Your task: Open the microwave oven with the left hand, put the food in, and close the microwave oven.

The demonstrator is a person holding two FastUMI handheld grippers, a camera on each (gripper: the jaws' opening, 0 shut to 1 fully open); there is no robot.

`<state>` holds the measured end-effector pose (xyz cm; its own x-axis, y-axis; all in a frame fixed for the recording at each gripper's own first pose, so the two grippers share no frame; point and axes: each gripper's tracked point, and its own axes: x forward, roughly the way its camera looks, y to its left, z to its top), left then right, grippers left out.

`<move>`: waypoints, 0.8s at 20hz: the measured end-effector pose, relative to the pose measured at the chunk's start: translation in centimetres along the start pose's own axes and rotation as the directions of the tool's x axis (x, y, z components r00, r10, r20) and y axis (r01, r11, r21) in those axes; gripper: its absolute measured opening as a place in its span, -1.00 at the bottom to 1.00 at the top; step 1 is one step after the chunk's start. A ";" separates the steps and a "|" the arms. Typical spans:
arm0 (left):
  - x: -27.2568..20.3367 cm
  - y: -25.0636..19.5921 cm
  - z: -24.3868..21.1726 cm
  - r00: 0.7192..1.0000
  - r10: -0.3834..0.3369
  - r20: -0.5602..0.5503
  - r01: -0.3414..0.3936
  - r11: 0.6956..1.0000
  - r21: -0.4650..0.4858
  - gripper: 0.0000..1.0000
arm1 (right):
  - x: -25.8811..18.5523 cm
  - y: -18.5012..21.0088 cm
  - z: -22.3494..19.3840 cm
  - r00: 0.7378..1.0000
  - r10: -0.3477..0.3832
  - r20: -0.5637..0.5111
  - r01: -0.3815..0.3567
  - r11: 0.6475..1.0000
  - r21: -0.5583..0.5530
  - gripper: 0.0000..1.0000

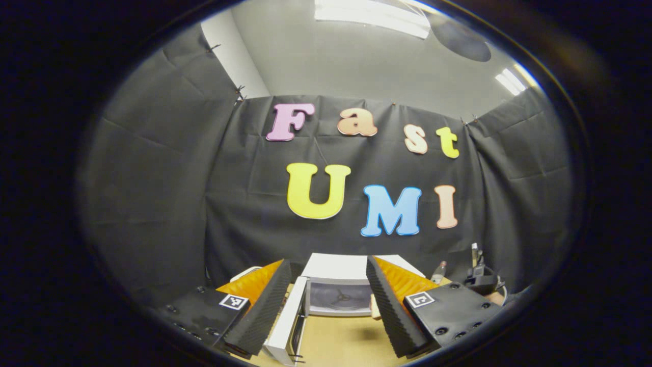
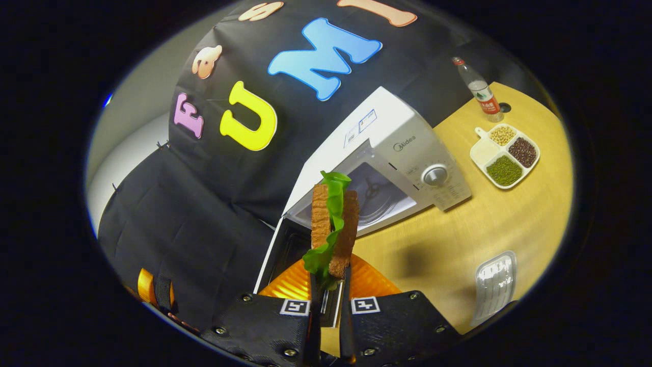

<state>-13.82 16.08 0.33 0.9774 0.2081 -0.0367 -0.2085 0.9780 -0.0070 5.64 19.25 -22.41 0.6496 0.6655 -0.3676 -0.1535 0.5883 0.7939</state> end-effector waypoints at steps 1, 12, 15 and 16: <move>0.0 0.1 0.3 1.000 0.007 0.006 -0.007 1.000 0.001 0.92 | 1.5 -0.3 -0.1 1.000 -0.013 0.009 0.013 1.000 0.022 -0.70; -0.6 3.3 1.3 0.996 0.083 -0.020 -0.082 0.996 0.043 0.94 | 17.9 -4.3 1.6 0.930 -0.197 0.311 -0.013 0.826 0.564 -0.70; -1.0 5.5 1.1 0.990 0.138 -0.026 -0.137 0.990 0.021 0.92 | 21.7 -5.0 1.6 0.916 -0.226 0.333 -0.007 0.818 0.575 -0.70; -1.3 6.3 1.1 0.987 0.156 -0.028 -0.156 0.988 0.015 0.92 | 22.7 -5.3 1.4 0.911 -0.246 0.332 -0.004 0.799 0.602 -0.71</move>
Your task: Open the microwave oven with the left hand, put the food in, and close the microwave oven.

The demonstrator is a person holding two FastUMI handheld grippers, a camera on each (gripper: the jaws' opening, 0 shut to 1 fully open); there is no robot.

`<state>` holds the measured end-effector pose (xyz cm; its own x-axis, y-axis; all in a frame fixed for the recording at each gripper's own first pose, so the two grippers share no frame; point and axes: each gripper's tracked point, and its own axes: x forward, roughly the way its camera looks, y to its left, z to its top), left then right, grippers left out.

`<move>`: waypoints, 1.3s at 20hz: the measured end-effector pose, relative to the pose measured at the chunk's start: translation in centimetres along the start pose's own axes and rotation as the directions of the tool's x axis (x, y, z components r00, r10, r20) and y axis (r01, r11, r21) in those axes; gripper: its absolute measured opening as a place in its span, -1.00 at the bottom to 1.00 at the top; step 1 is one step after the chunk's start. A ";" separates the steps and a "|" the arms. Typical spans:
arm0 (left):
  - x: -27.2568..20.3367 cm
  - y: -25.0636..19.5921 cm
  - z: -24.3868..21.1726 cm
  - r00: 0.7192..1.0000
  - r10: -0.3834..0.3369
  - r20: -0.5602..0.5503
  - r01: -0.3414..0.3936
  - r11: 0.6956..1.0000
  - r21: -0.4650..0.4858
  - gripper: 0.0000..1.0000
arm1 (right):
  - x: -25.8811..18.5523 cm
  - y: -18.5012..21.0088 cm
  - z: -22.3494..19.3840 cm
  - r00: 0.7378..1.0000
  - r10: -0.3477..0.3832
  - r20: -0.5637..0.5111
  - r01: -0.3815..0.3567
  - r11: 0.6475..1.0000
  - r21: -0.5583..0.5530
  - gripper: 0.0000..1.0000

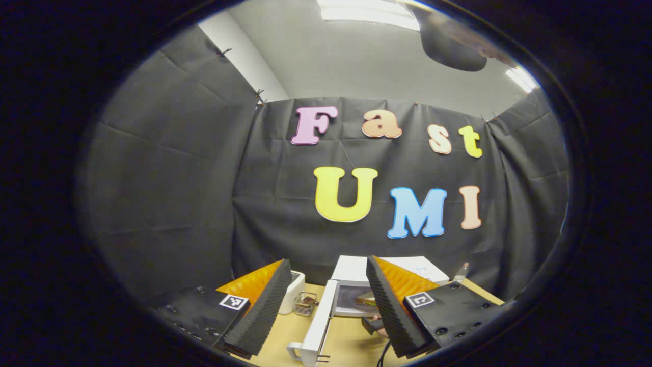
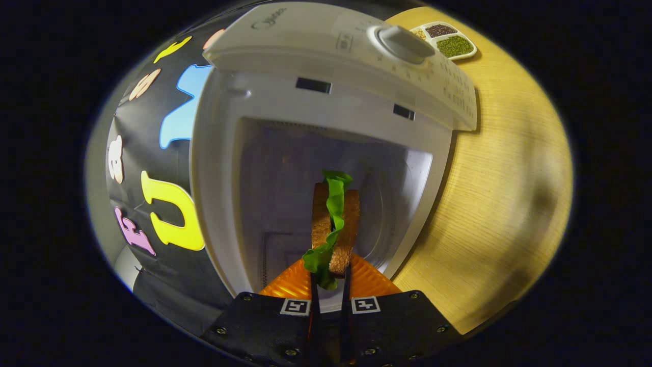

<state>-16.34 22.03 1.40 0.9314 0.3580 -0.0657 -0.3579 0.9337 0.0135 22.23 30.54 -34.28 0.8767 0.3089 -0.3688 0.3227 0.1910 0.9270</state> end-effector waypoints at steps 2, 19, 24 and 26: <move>-0.1 1.2 -0.8 0.999 0.026 -0.023 -0.026 1.000 -0.014 0.92 | 1.9 0.2 0.5 0.998 0.018 0.060 -0.023 0.996 0.084 -0.70; 0.6 0.6 -2.4 0.999 -0.010 -0.044 0.008 0.999 -0.050 0.92 | -0.1 0.3 -0.6 0.998 -0.051 0.038 0.056 0.989 -0.136 0.95; 1.0 -1.3 -2.7 0.998 -0.052 -0.035 0.050 0.998 -0.042 0.92 | -4.5 0.4 -0.3 0.999 -0.034 -0.036 0.018 0.919 -0.394 0.95; 1.1 -2.1 -2.9 0.997 -0.067 -0.036 0.065 0.997 -0.044 0.92 | -6.9 0.7 0.4 0.997 -0.037 -0.064 0.001 0.870 -0.494 0.95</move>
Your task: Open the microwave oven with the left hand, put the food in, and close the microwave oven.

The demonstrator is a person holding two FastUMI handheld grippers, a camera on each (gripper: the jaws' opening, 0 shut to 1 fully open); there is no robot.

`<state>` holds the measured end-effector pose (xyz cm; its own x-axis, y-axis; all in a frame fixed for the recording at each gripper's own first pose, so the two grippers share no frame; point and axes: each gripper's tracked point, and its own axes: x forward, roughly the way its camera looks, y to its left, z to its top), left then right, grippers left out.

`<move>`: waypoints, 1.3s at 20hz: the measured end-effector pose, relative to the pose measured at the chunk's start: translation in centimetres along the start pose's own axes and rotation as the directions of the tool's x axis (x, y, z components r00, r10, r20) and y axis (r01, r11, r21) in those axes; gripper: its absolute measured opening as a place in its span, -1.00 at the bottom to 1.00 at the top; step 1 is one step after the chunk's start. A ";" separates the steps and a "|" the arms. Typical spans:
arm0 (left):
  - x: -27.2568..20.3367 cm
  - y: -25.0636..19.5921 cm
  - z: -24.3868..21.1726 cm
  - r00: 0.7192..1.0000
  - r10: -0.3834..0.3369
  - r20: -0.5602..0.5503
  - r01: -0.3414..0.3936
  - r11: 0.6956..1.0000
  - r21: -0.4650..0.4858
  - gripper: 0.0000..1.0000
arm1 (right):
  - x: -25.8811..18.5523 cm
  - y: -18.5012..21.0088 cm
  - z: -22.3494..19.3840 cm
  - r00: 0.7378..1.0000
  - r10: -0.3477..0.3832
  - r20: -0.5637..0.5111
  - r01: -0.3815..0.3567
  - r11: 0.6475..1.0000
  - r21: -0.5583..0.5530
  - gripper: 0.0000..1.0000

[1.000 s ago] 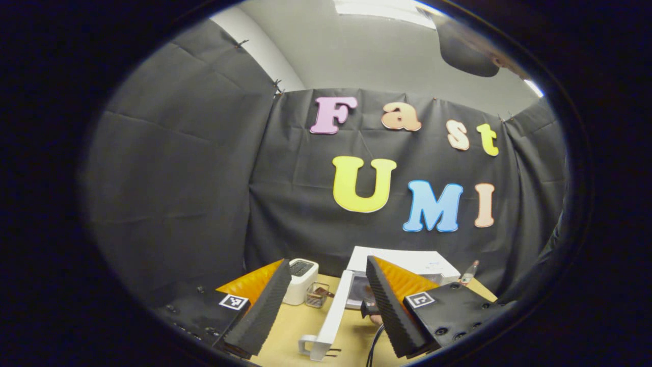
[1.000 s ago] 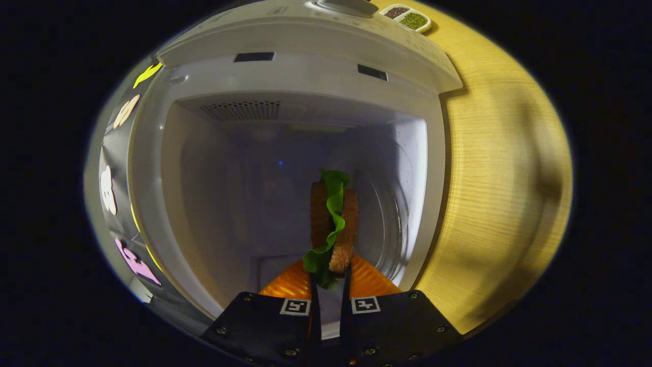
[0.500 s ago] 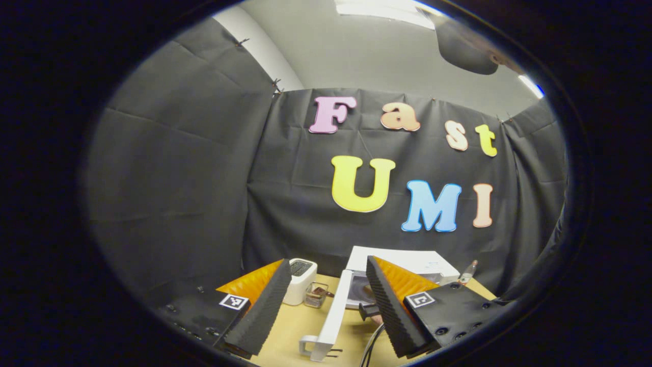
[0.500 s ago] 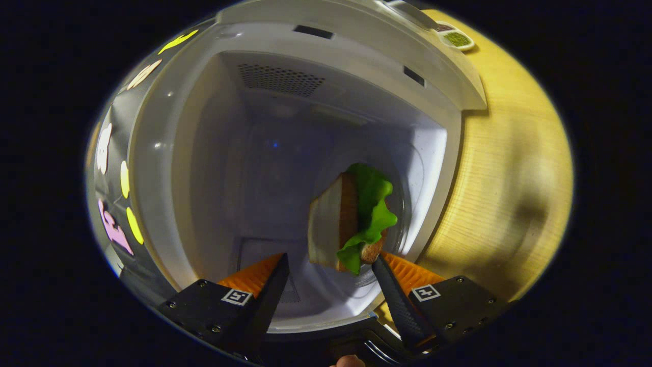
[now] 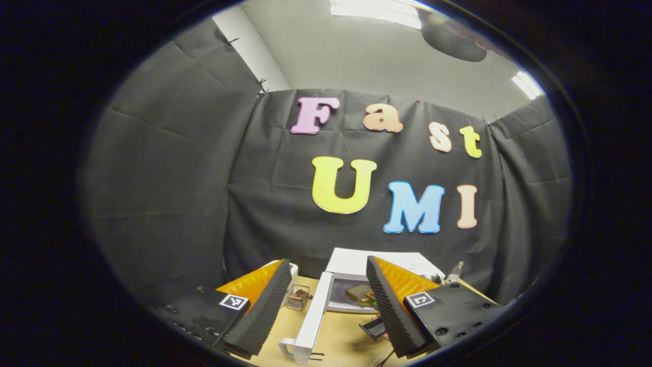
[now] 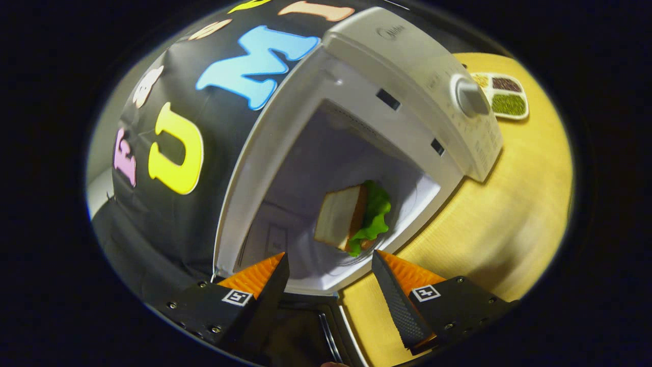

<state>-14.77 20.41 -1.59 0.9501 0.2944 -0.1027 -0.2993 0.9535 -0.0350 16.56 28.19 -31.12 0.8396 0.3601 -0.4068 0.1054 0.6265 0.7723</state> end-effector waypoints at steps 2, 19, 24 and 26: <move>0.3 -0.7 -0.5 1.000 -0.016 -0.002 0.016 1.000 -0.007 0.92 | -2.5 0.0 1.2 1.000 0.013 0.009 -0.012 0.995 -0.103 0.95; 3.0 -6.4 -5.3 0.988 -0.143 -0.055 0.139 0.988 -0.061 0.92 | -24.7 -1.7 11.4 0.980 0.043 0.193 0.093 0.760 -0.644 0.95; 3.6 -7.7 -5.6 0.986 -0.152 -0.064 0.152 0.988 -0.014 0.92 | -30.2 0.7 17.2 0.930 0.055 0.363 0.233 0.677 -0.698 0.94; 3.7 -8.0 -5.0 0.987 -0.151 -0.050 0.151 0.988 0.004 0.90 | -32.1 1.8 18.6 0.907 0.072 0.414 0.266 0.664 -0.699 0.94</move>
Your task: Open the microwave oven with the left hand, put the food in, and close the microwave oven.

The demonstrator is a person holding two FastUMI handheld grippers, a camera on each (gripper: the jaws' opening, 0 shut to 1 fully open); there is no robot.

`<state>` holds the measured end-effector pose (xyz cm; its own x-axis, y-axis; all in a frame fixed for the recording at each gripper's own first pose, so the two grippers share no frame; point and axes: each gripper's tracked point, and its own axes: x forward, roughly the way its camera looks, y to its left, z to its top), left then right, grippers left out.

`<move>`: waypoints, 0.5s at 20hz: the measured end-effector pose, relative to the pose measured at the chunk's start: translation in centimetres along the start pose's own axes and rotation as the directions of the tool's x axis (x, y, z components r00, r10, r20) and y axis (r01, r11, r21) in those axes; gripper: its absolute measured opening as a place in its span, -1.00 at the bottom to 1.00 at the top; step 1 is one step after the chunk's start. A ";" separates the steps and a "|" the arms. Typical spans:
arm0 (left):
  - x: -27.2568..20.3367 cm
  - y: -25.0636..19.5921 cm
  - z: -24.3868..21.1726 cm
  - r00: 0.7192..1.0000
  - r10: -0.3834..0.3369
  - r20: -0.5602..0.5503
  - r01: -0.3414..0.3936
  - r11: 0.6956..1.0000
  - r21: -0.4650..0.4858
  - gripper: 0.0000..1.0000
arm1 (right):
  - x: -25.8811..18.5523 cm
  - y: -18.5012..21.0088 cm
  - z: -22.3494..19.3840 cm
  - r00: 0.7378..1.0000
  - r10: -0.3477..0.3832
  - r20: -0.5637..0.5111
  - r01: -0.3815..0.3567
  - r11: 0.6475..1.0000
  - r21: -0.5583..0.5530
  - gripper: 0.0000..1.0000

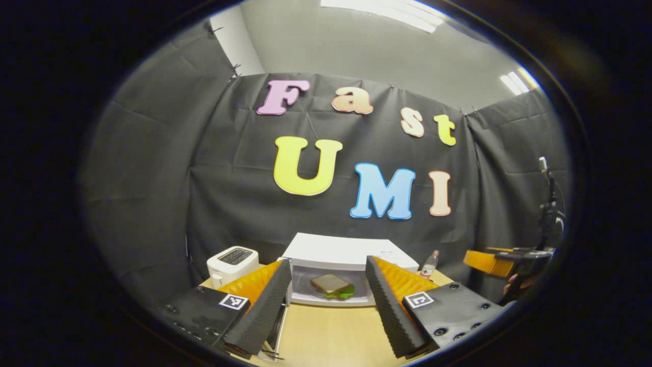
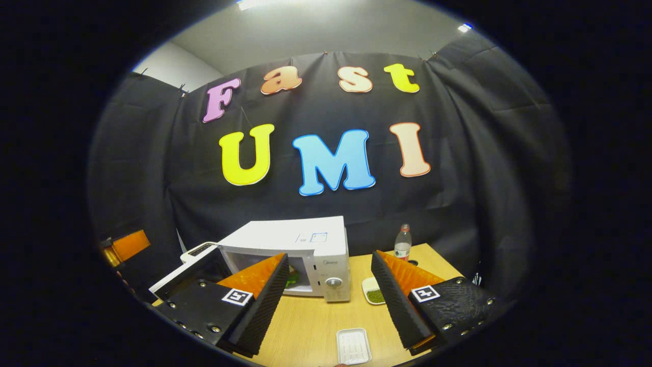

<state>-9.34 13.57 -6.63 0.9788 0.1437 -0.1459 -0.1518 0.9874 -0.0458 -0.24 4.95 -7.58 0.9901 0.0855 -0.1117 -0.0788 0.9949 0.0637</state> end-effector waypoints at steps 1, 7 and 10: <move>0.1 -0.1 0.3 1.000 0.005 0.012 -0.005 1.000 0.017 0.93 | -0.3 -0.5 0.6 1.000 -0.013 0.018 0.014 1.000 -0.014 0.94; -0.2 -0.1 0.1 1.000 -0.006 -0.006 0.007 0.998 0.064 0.92 | -1.3 -0.3 1.1 0.999 -0.007 0.032 0.006 1.000 0.006 0.94; -0.5 3.5 -0.3 0.997 0.080 -0.017 -0.079 0.994 0.081 -0.20 | -1.1 -0.5 1.1 1.000 -0.017 0.026 0.017 1.000 0.022 0.94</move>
<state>-10.36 16.93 -7.07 0.9609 0.2212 -0.1663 -0.2166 0.9752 0.0455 -1.17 4.32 -6.42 0.9940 0.0667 -0.0871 -0.0595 0.9948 0.0832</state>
